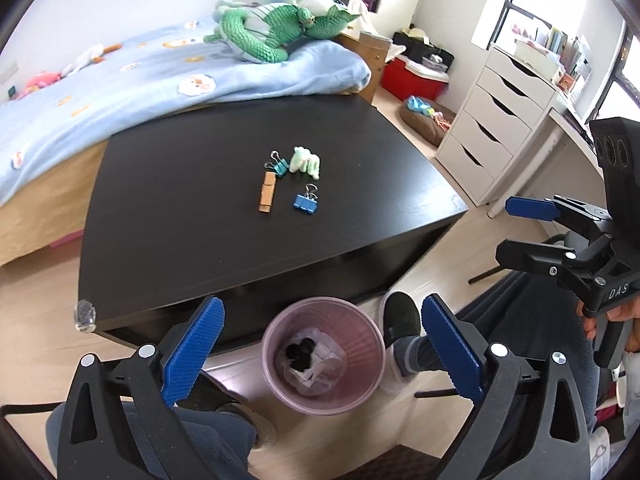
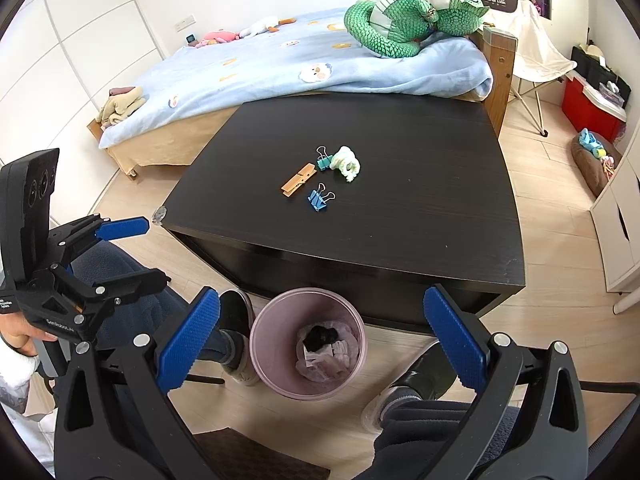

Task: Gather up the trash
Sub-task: 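Reach the right gripper to the pale green sock and grasp it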

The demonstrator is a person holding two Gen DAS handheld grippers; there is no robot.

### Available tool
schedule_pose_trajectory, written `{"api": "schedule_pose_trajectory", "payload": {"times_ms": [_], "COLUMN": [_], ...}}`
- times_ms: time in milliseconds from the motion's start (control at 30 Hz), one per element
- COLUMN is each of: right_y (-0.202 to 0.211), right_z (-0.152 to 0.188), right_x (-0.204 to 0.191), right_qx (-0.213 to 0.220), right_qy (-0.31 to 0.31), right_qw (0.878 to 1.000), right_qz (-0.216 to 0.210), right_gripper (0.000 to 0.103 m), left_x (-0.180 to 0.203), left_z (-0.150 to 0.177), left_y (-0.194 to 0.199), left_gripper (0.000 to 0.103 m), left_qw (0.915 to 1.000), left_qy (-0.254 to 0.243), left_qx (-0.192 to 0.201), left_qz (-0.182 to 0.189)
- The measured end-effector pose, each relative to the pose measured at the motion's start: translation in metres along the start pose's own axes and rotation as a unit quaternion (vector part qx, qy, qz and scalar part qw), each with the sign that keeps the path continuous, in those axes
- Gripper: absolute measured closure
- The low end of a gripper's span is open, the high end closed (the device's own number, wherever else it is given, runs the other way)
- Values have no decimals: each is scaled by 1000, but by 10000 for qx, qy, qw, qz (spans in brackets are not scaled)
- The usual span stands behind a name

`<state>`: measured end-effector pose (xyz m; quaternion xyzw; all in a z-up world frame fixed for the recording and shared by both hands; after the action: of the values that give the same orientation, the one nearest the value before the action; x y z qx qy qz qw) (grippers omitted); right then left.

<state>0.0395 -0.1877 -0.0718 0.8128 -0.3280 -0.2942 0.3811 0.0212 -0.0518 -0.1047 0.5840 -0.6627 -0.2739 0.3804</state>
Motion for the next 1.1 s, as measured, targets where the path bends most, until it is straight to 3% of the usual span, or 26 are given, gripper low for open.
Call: {"api": "schedule_pose_trajectory", "payload": {"times_ms": [500,1100], "right_y": [-7,-62], "right_z": [-17,-88], "right_x": [-4,9], "right_qx": [31,-214], "right_qy": [35,551], "right_qw": [10000,9982], "right_qz": [-60,-33], "right_gripper": [3,3], "left_x": [-21,-46], "left_z": [-14,-54], "left_y": [3,-7], "left_gripper": [8,8], "left_qw": [9994,9984], "left_qy": [278,458], "left_qx": [152,307], "left_qz": [-105,-136]}}
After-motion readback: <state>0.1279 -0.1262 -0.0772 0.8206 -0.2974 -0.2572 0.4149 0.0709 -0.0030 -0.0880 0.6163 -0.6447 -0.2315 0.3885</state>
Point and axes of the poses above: each gripper's, at about its wrist camera, not at the fingertips, and y roughly against the way its jaws point, x to its right, z to its underside, the point moved 10 cm from there along -y, roughly the way its jaws point, and after that the axes turned 2 degrees about y, right-handed, at the moved point
